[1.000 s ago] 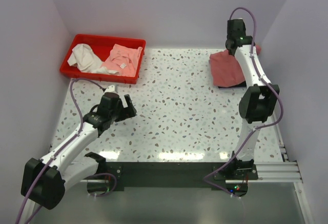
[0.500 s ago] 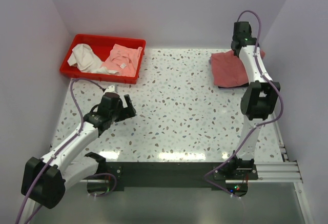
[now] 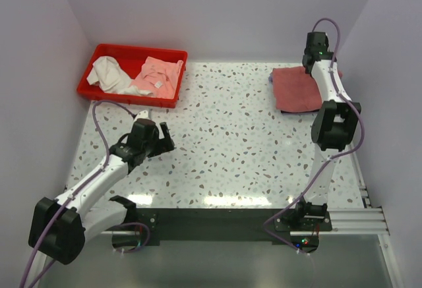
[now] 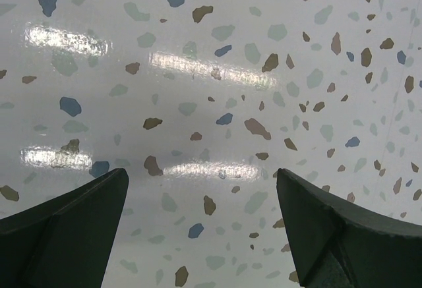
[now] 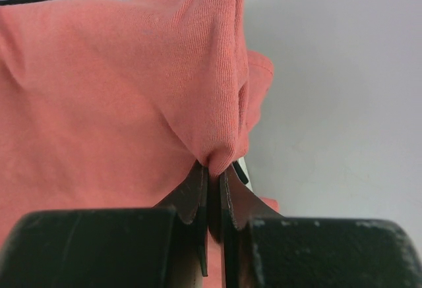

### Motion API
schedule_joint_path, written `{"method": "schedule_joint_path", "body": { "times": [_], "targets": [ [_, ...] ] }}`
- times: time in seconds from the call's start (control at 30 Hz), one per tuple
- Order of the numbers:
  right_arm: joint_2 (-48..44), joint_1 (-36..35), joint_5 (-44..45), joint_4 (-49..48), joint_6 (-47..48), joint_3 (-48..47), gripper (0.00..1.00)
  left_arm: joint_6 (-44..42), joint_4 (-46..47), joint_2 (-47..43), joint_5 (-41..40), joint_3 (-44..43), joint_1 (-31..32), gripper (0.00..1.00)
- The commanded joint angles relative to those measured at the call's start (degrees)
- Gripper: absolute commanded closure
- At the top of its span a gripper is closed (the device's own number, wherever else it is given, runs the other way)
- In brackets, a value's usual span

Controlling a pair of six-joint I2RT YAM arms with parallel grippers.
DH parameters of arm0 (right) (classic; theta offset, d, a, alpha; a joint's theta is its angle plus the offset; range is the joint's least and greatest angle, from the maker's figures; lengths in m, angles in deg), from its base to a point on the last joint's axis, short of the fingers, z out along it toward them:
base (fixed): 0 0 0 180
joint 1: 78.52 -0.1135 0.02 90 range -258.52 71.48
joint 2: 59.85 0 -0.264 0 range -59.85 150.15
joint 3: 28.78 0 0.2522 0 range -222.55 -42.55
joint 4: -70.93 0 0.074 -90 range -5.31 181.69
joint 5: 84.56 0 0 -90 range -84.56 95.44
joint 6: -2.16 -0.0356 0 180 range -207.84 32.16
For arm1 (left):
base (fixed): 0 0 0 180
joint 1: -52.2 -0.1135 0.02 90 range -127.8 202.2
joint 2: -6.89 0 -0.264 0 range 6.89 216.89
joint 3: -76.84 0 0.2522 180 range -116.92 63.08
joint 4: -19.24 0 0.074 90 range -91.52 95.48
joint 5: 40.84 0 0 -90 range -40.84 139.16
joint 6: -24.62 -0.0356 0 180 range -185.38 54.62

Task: Fold and stack the t-shirts
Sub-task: Neatly place the folded tshirt to the corner

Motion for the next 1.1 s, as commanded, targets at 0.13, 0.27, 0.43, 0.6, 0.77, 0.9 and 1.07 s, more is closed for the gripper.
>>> {"method": "schedule_joint_path", "body": {
  "times": [0.13,0.27,0.43,0.6,0.77,0.9,1.07],
  "targets": [
    [3.3,1.1,1.0,-3.6,0.1,-5.2,1.00,0.7,-1.5,0.5,-2.1,-2.9,0.0,0.00],
    [4.3,1.6,1.5,-3.5,0.2,-5.8,1.00,0.7,-1.8,1.0,-2.4,-3.2,0.0,0.00],
    [4.8,2.4,1.6,-3.9,0.1,-5.4,1.00,0.7,-2.1,1.6,-2.5,-3.5,0.0,0.00],
    [5.8,3.2,1.5,-4.3,0.1,-5.6,1.00,0.7,-2.2,1.9,-2.5,-3.8,0.0,0.00],
    [7.0,3.4,1.4,-4.3,-0.1,-6.1,1.00,0.7,-2.3,2.2,-2.8,-3.9,0.0,0.00],
    [7.7,3.6,1.4,-4.3,-0.3,-6.5,0.96,0.7,-2.5,2.6,-2.7,-4.0,0.0,0.00],
    [8.9,3.8,4.6,-5.1,-0.8,-7.1,0.36,0.8,-2.6,2.6,-2.8,-4.3,0.0,0.00]
  ]
}}
